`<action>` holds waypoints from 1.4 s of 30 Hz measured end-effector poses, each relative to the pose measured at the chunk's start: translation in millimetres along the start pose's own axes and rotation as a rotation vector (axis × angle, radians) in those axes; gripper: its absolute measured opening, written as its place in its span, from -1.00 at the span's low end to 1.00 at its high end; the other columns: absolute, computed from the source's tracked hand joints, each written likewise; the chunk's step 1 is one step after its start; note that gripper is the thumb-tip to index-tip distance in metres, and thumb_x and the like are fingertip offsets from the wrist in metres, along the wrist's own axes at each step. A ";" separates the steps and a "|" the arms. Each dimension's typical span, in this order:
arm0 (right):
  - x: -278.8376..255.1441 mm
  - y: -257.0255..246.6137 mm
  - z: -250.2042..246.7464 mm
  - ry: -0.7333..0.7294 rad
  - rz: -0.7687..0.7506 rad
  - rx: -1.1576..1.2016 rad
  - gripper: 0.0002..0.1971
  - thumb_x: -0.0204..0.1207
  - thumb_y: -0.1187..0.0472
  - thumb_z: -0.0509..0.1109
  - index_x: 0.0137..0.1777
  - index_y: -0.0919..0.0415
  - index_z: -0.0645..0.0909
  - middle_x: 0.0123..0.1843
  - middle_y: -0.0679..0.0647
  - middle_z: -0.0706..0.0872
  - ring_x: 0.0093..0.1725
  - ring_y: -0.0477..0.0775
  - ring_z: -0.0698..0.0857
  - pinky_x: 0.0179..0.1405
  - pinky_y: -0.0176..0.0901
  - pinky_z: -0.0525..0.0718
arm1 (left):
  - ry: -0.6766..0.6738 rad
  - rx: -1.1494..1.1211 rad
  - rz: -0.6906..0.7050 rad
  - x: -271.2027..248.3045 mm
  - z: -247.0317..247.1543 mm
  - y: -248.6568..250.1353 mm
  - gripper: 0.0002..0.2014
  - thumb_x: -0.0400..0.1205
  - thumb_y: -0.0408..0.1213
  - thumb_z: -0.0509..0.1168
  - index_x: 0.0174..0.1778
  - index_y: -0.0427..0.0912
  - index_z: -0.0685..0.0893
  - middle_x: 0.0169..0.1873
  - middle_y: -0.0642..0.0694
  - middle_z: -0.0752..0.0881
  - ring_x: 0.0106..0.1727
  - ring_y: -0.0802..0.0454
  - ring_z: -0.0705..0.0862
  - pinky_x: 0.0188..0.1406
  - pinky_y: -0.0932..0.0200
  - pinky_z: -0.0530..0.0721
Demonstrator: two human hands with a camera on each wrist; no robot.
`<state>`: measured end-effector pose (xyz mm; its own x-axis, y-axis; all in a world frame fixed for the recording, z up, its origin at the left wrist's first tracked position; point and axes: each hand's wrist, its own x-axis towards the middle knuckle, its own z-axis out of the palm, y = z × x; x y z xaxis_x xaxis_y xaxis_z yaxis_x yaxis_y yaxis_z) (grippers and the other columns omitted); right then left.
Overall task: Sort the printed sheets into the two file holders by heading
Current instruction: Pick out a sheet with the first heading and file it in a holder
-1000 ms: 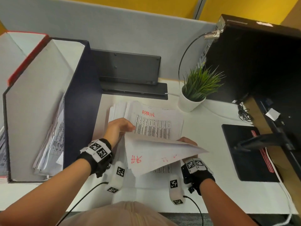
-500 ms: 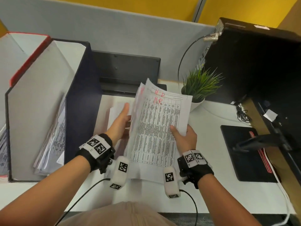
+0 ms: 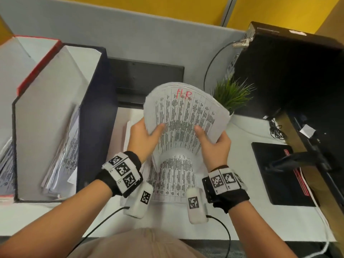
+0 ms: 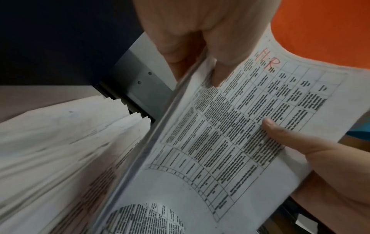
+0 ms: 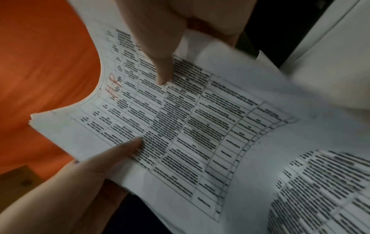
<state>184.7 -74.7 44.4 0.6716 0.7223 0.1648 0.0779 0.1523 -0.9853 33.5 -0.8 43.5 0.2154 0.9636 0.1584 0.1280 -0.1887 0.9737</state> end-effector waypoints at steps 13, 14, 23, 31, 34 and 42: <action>-19.8 41.2 -2.6 0.048 0.209 -0.139 -0.66 0.44 0.30 0.49 0.22 0.26 0.61 0.03 -0.03 0.71 0.13 0.05 0.71 0.24 0.03 0.66 | -0.124 0.157 -0.205 -8.6 3.9 -37.3 -0.80 0.59 -0.26 0.36 -0.01 -0.35 0.67 -0.09 -0.28 0.77 -0.21 0.04 0.72 -0.31 0.33 0.66; -19.2 42.7 -1.6 0.064 0.230 -0.131 -0.69 0.45 0.30 0.48 0.19 0.25 0.62 -0.01 -0.05 0.70 0.12 0.08 0.71 0.20 0.01 0.67 | -0.115 0.154 -0.233 -8.8 3.4 -39.4 -0.76 0.59 -0.25 0.36 -0.03 -0.40 0.68 -0.14 -0.27 0.78 -0.20 0.01 0.75 -0.32 0.30 0.67; 8.3 -8.8 2.5 -0.070 -0.033 -0.041 -0.60 0.34 0.24 0.56 0.18 0.06 0.58 0.02 -0.19 0.74 -0.01 -0.33 0.73 -0.11 -0.44 0.72 | -0.028 0.120 -0.036 14.7 -48.8 46.3 -0.83 0.57 -0.28 0.38 -0.03 -0.31 0.74 -0.09 -0.18 0.80 -0.17 0.08 0.73 -0.02 0.09 0.70; -2.2 39.4 -13.3 -0.317 0.086 -0.247 -0.44 0.22 0.02 0.52 0.25 -0.17 0.48 0.01 0.12 0.74 -0.14 -0.15 0.73 -0.24 -0.62 0.63 | 0.117 0.217 -0.133 17.8 -193.1 98.7 -0.78 0.44 -0.16 0.49 -0.02 -0.08 0.76 -0.13 0.05 0.83 -0.13 0.19 0.79 -0.11 0.32 0.74; -7.9 64.5 -22.1 -0.270 0.164 -0.387 -0.46 0.25 0.05 0.56 0.25 -0.10 0.50 0.11 0.21 0.69 0.10 0.13 0.68 0.05 -0.19 0.68 | 0.261 0.342 -0.207 12.5 -246.4 99.2 -0.70 0.38 -0.04 0.51 0.01 0.02 0.75 -0.16 0.12 0.82 -0.16 0.22 0.78 -0.18 0.26 0.72; -25.8 86.9 -30.5 -0.165 0.154 -0.853 -0.29 0.01 0.34 0.74 0.22 0.37 0.60 0.22 0.44 0.66 0.22 0.44 0.63 0.33 0.32 0.51 | 0.452 0.544 -0.435 1.7 -343.1 60.7 -0.67 0.35 -0.08 0.56 -0.01 -0.04 0.74 -0.15 0.03 0.78 -0.16 0.10 0.73 -0.30 0.25 0.57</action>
<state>196.6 -100.7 -46.9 0.6101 0.7916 -0.0334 0.5632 -0.4629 -0.6845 -290.5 54.4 159.1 -0.3561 0.9331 -0.0505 0.5856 0.2650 0.7660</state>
